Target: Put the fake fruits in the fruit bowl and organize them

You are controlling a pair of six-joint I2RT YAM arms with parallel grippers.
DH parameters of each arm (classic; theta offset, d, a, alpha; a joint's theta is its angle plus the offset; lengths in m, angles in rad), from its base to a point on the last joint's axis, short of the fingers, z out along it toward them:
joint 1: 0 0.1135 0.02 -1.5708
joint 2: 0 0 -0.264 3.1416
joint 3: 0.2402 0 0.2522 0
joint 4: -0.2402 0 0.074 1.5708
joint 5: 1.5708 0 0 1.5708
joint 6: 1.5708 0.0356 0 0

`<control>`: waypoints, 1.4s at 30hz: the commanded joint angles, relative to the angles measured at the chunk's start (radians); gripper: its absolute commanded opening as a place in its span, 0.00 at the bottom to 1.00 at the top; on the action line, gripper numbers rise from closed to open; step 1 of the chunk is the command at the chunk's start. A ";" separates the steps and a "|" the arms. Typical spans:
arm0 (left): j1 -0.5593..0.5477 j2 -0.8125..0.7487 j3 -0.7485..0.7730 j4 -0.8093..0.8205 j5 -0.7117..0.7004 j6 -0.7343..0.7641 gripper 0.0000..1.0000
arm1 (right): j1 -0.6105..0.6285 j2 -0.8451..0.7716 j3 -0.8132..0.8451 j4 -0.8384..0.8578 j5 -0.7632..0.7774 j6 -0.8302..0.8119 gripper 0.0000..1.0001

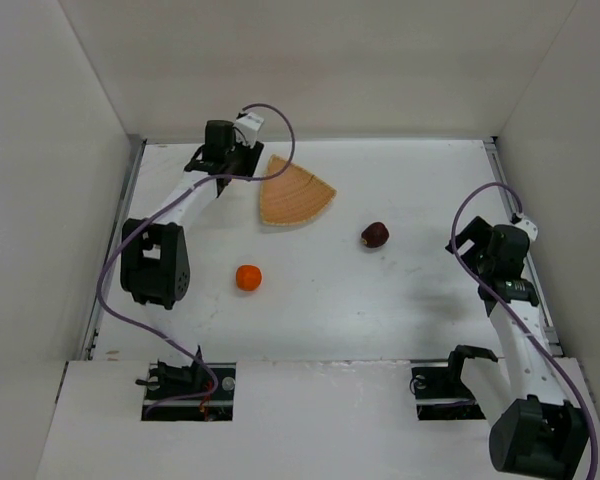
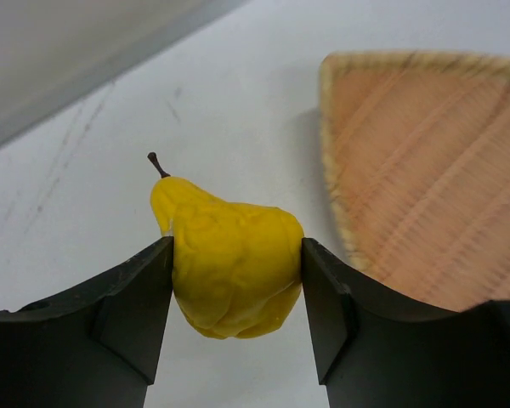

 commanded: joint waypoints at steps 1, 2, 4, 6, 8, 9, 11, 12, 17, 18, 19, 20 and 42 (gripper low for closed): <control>-0.124 -0.080 -0.018 0.089 0.001 0.000 0.21 | 0.016 0.004 0.012 0.048 -0.003 0.010 1.00; -0.150 -0.064 -0.011 0.089 0.000 0.003 0.22 | 0.023 0.002 0.012 0.048 -0.003 0.010 1.00; -0.189 -0.021 0.006 0.087 -0.002 0.012 0.24 | 0.030 -0.008 0.012 0.043 0.005 0.010 1.00; -0.218 0.028 0.029 0.078 -0.005 0.027 0.24 | 0.030 -0.025 0.005 0.038 0.005 0.010 1.00; -0.241 0.070 0.055 0.060 -0.006 0.040 0.25 | 0.030 -0.041 -0.006 0.035 0.003 0.010 1.00; -0.250 0.087 0.066 0.054 -0.006 0.047 0.25 | 0.030 -0.047 -0.011 0.032 0.000 0.012 1.00; -0.261 0.113 0.084 0.049 -0.016 0.056 0.25 | 0.030 -0.056 -0.018 0.028 -0.003 0.016 1.00; -0.264 0.121 0.089 0.051 -0.023 0.058 0.26 | 0.031 -0.062 -0.023 0.026 -0.003 0.019 1.00; -0.276 0.128 0.089 0.049 -0.033 0.064 0.56 | 0.043 -0.073 -0.040 0.026 -0.008 0.032 1.00; -0.280 0.116 0.080 0.045 -0.036 0.064 0.75 | 0.048 -0.073 -0.040 0.026 -0.008 0.033 1.00; -0.281 0.102 0.072 0.043 -0.039 0.066 0.84 | 0.051 -0.071 -0.040 0.029 -0.008 0.033 1.00; -0.284 0.081 0.063 0.041 -0.043 0.066 0.88 | 0.054 -0.070 -0.040 0.032 -0.008 0.033 1.00; -0.252 -0.393 -0.391 -0.645 0.148 0.179 1.00 | 0.192 0.079 -0.021 0.114 0.006 0.053 1.00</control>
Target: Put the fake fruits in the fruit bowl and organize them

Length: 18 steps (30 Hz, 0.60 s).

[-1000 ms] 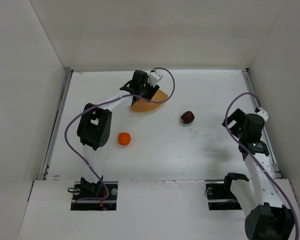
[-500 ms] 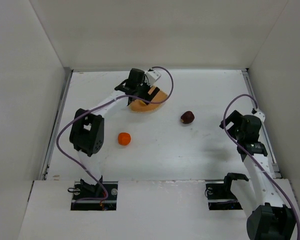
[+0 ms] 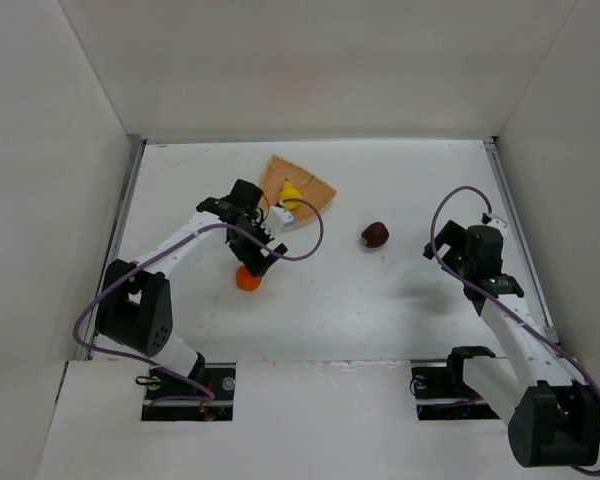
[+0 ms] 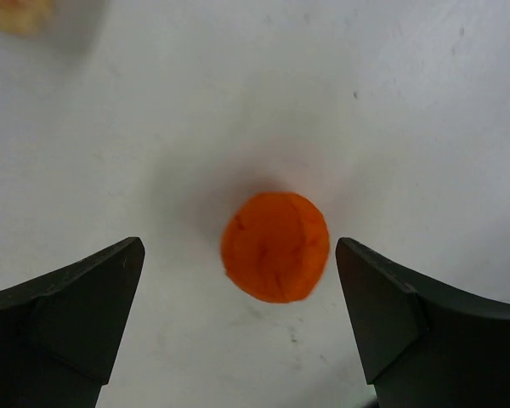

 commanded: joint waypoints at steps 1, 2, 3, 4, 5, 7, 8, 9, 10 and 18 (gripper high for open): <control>-0.007 -0.040 -0.059 -0.011 0.032 -0.052 1.00 | 0.023 0.008 0.020 0.068 0.007 0.012 1.00; -0.007 -0.045 -0.079 0.007 0.028 -0.066 1.00 | 0.028 0.008 0.020 0.068 0.009 0.012 1.00; -0.007 -0.046 -0.096 0.026 0.021 -0.074 1.00 | 0.029 0.008 0.017 0.069 0.010 0.012 1.00; -0.004 -0.045 -0.111 0.041 0.015 -0.078 1.00 | 0.029 0.005 0.014 0.071 0.010 0.012 1.00; -0.001 -0.038 -0.125 0.053 0.006 -0.085 1.00 | 0.029 0.003 0.010 0.071 0.010 0.012 1.00; 0.002 -0.016 -0.153 0.078 0.000 -0.100 1.00 | 0.029 -0.004 0.003 0.071 0.010 0.016 1.00; 0.003 -0.006 -0.162 0.089 0.003 -0.103 1.00 | 0.029 -0.007 0.000 0.071 0.010 0.018 1.00; 0.003 0.009 -0.174 0.109 0.006 -0.105 0.99 | 0.029 -0.010 -0.003 0.071 0.010 0.018 1.00; 0.003 0.024 -0.183 0.135 0.005 -0.112 0.98 | 0.029 -0.012 -0.006 0.072 0.010 0.018 1.00; 0.003 0.064 -0.133 0.173 0.012 -0.163 0.21 | 0.029 -0.035 -0.010 0.057 0.010 0.013 1.00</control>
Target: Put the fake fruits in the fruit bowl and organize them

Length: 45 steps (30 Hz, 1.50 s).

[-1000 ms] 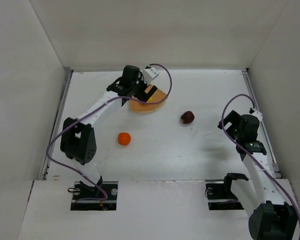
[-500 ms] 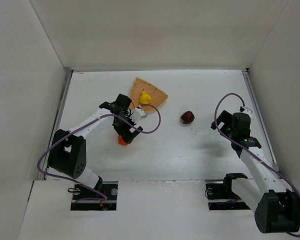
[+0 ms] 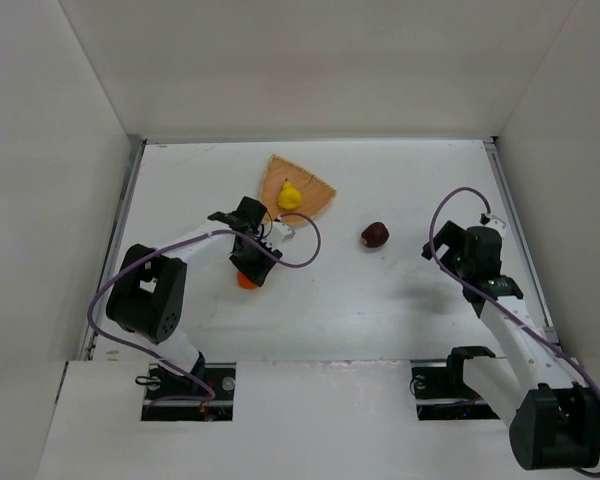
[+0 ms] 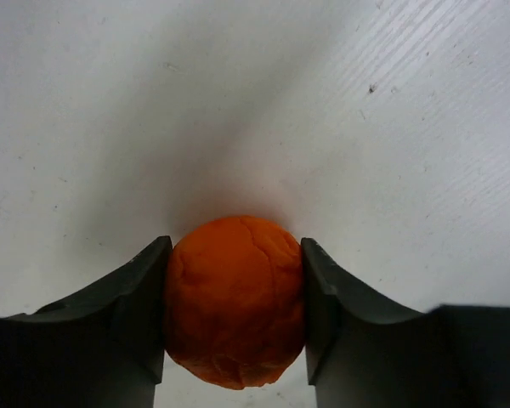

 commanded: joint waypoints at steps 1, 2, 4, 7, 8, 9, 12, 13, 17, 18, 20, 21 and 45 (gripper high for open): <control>0.001 -0.051 0.052 0.016 0.008 -0.018 0.18 | 0.007 -0.032 -0.002 0.043 0.006 0.007 1.00; -0.003 -0.071 0.075 -0.007 0.007 -0.012 0.18 | 0.004 -0.035 -0.005 0.043 0.005 0.008 1.00; -0.006 -0.100 0.138 -0.043 0.007 0.002 0.18 | 0.002 -0.036 -0.010 0.044 0.008 0.010 1.00; 0.007 -0.105 0.253 -0.031 -0.002 0.007 0.18 | 0.004 -0.021 -0.011 0.052 0.009 0.014 1.00; 0.012 -0.093 0.295 -0.015 -0.007 0.007 0.18 | 0.007 -0.012 -0.010 0.054 0.009 0.016 1.00; 0.017 -0.074 0.337 0.009 -0.009 0.004 0.18 | 0.007 -0.004 -0.008 0.057 0.009 0.017 1.00; 0.029 0.004 0.450 0.122 -0.024 -0.007 0.19 | 0.011 0.016 0.006 0.060 0.009 0.017 1.00; 0.032 0.038 0.480 0.175 -0.036 -0.012 0.19 | 0.011 0.019 0.010 0.060 0.009 0.017 1.00; 0.038 0.190 0.591 0.357 -0.104 -0.021 0.21 | 0.013 0.019 0.021 0.055 0.009 0.017 1.00; 0.038 0.229 0.620 0.402 -0.119 -0.024 0.22 | 0.014 0.018 0.021 0.052 0.009 0.017 1.00; 0.035 0.297 0.658 0.477 -0.136 -0.024 0.26 | 0.014 0.015 0.021 0.045 0.009 0.017 1.00; 0.034 0.325 0.671 0.514 -0.139 -0.024 0.28 | 0.016 0.010 0.018 0.040 0.009 0.017 1.00; 0.041 0.136 0.484 0.640 -0.251 -0.052 1.00 | 0.306 0.603 0.429 0.131 0.009 0.008 1.00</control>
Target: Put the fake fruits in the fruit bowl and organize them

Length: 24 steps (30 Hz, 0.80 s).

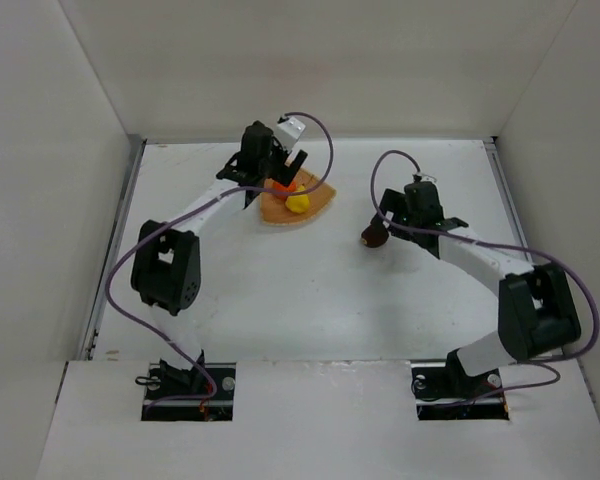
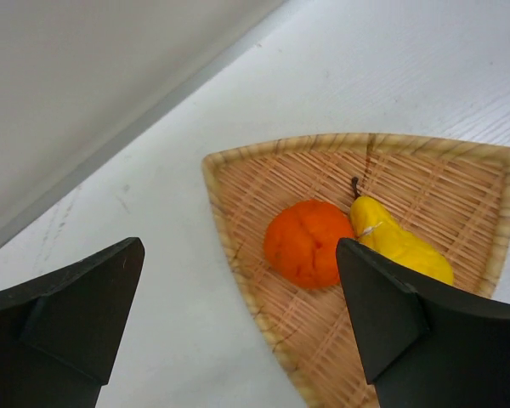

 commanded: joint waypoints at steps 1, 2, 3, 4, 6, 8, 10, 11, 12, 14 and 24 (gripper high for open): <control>0.024 -0.169 -0.032 -0.033 -0.038 -0.023 1.00 | 0.024 0.123 0.121 -0.011 0.010 0.008 1.00; 0.041 -0.190 -0.049 -0.059 -0.038 -0.026 1.00 | 0.026 0.164 0.158 -0.057 0.018 0.012 1.00; 0.058 -0.211 -0.071 -0.081 -0.038 -0.029 1.00 | 0.027 0.190 0.184 -0.091 0.028 0.012 1.00; 0.080 -0.233 -0.092 -0.105 -0.040 -0.031 1.00 | 0.032 0.219 0.210 -0.120 0.050 0.003 1.00; 0.124 -0.277 -0.140 -0.153 -0.042 -0.034 1.00 | 0.044 0.262 0.251 -0.160 0.096 -0.015 1.00; 0.176 -0.323 -0.199 -0.179 -0.042 -0.040 1.00 | 0.056 0.298 0.285 -0.191 0.114 -0.034 1.00; 0.242 -0.376 -0.282 -0.171 -0.042 -0.059 1.00 | 0.073 0.327 0.310 -0.208 0.122 -0.041 1.00; 0.274 -0.397 -0.322 -0.164 -0.038 -0.069 1.00 | 0.078 0.342 0.318 -0.215 0.122 -0.046 1.00; 0.310 -0.414 -0.360 -0.153 -0.038 -0.078 1.00 | 0.082 0.358 0.324 -0.220 0.123 -0.046 1.00; 0.379 -0.439 -0.430 -0.122 -0.041 -0.088 1.00 | 0.093 0.384 0.336 -0.231 0.111 -0.047 1.00; 0.659 -0.509 -0.675 0.157 -0.049 -0.177 1.00 | 0.119 0.398 0.371 -0.223 0.065 -0.070 0.29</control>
